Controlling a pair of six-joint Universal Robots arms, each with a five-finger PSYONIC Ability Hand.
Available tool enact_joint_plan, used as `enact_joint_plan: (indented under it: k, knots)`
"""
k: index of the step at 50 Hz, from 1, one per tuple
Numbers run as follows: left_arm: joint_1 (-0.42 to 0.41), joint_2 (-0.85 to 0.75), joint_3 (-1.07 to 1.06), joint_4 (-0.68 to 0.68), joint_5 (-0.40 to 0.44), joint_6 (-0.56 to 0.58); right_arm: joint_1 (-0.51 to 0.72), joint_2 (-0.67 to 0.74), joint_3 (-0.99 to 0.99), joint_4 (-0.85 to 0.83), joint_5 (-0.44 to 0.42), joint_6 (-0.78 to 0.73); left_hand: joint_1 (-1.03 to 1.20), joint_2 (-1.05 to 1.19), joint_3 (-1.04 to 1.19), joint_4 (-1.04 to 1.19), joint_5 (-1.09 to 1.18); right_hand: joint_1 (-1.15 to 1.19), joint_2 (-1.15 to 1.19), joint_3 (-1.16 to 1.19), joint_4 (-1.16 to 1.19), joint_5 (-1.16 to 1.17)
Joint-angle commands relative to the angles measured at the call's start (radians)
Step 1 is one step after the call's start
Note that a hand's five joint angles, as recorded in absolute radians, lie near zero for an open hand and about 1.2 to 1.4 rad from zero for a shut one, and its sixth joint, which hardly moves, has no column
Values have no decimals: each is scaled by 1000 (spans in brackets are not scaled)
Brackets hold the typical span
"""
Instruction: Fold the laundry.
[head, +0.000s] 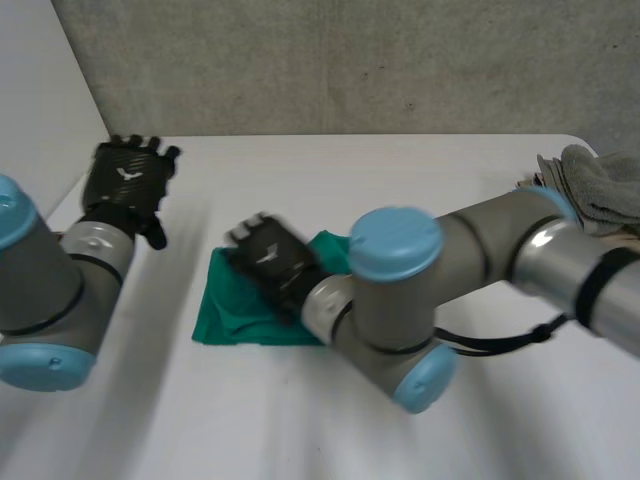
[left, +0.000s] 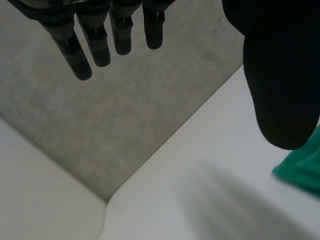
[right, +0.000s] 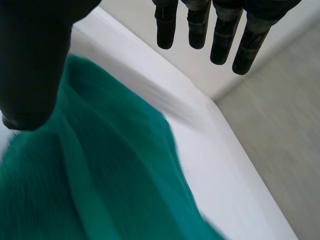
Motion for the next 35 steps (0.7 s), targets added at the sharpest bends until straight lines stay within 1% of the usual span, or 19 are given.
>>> enact_joint_plan:
  k: [1, 2, 5, 9, 13, 18, 24, 30, 33, 35]
  knots:
    - [-123, -64, 49, 2, 13, -4, -196, -216, 230, 35, 206, 202, -13, -29, -37, -30, -49, -27, -45, -41, -61, -64]
    - [-154, -90, 58, 0, 28, -12, -217, -233, 261, 35, 203, 219, -13, -29, -37, -30, -49, -27, -45, -41, -61, -64]
    - [-212, -143, 78, -2, 66, -23, -259, -267, 367, 29, 189, 243, -9, -25, -34, -27, -45, -27, -45, -41, -61, -64]
    - [-257, -209, 98, -5, 100, -24, -276, -275, 453, 17, 185, 243, -9, -25, -34, -27, -45, -27, -45, -41, -61, -64]
    - [-286, -266, 120, -8, 105, -24, -277, -275, 505, -32, 188, 240, -6, -22, -31, -24, -42, -27, -45, -41, -61, -64]
    - [-301, -306, 147, -29, 103, -24, -276, -276, 540, -75, 186, 240, -3, -19, -28, -21, -39, -27, -45, -41, -61, -64]
    - [-307, -335, 181, -83, 105, -27, -273, -264, 548, -78, 183, 240, -3, -19, -28, -21, -39, 48, 29, 34, 14, 11]
    - [-306, -374, 222, -89, 94, -23, -273, -252, 549, -100, 185, 229, 2, -13, -22, -15, -33, 97, 79, 84, 64, 61]
    - [-298, -413, 262, -92, 71, -18, -273, -252, 551, -103, 185, 229, 17, 1, -7, 0, -19, 132, 114, 119, 99, 96]
    - [-289, -450, 301, -90, 7, -12, -273, -252, 551, -103, 183, 229, 20, 4, -4, 3, -16, 182, 164, 169, 149, 146]
